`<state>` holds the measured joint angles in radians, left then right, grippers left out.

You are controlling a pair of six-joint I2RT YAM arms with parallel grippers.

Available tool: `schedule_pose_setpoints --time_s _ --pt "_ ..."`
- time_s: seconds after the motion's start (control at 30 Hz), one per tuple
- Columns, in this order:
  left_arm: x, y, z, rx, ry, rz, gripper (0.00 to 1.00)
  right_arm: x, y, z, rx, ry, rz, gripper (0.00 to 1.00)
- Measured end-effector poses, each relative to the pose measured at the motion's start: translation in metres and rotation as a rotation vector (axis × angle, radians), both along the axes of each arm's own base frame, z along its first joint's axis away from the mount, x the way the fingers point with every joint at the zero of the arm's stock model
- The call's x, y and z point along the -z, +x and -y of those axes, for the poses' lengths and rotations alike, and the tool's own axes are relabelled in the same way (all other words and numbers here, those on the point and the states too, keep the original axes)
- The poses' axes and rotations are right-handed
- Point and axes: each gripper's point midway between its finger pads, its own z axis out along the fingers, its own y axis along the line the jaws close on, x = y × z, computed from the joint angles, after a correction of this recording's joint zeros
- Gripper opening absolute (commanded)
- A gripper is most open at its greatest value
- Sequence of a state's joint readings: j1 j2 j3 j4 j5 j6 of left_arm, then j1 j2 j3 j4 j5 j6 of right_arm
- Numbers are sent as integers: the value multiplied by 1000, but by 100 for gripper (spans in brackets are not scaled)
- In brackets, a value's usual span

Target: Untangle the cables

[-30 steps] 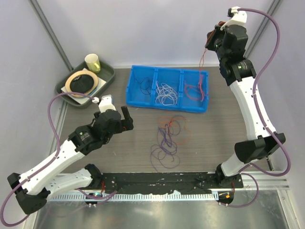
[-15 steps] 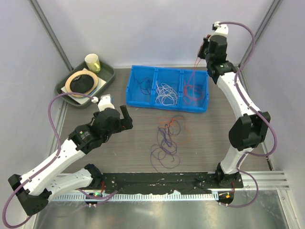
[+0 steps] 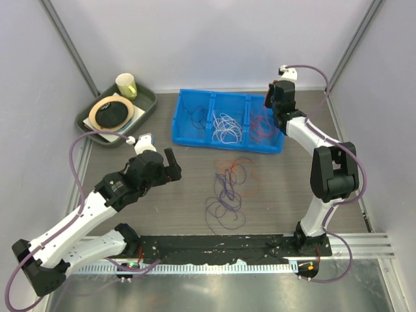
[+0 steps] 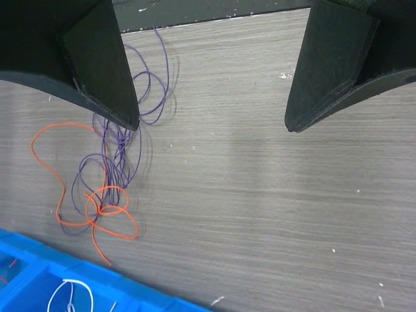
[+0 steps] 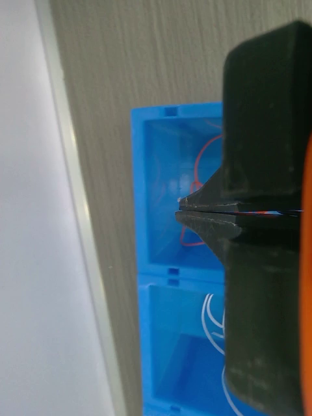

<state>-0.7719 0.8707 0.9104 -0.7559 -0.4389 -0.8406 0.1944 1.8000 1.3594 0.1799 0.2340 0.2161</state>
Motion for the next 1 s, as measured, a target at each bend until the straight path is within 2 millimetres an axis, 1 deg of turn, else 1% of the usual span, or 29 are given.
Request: schedule_pose_setpoints --time_s 0.07,0.1,0.27,0.4,0.47,0.53,0.67,0.73,0.77,0.83,0.87,0.97,1.0 --pt "6 -3 3 12 -4 -21 100 17 -6 1 0 -7 -37 3" --pt "9 -3 5 19 -8 -32 100 21 -7 1 0 -10 -51 3" --pt "14 -6 14 48 -25 -65 100 28 -10 3 2 -30 -109 3" --pt "16 -7 18 63 -40 -73 100 32 4 3 9 -63 -185 1" --pt "18 -8 18 65 -43 -80 100 41 10 4 25 -83 -231 1" --pt "21 -9 18 66 -41 -86 100 61 9 6 46 -112 -295 1" --pt "24 -11 17 63 -41 -90 100 104 -2 5 77 -180 -430 1" --pt "23 -11 17 62 -44 -88 100 124 -8 3 86 -208 -496 6" --pt "23 -11 16 62 -45 -87 100 130 -10 2 91 -216 -518 14" --pt "22 -11 16 62 -45 -86 100 140 -16 1 101 -228 -564 22" --pt "22 -11 16 61 -45 -86 100 142 -19 1 105 -234 -585 29" --pt "23 -11 16 60 -44 -85 100 138 -24 4 122 -239 -610 38" --pt "23 -11 16 60 -44 -85 100 134 -24 4 125 -239 -608 39"
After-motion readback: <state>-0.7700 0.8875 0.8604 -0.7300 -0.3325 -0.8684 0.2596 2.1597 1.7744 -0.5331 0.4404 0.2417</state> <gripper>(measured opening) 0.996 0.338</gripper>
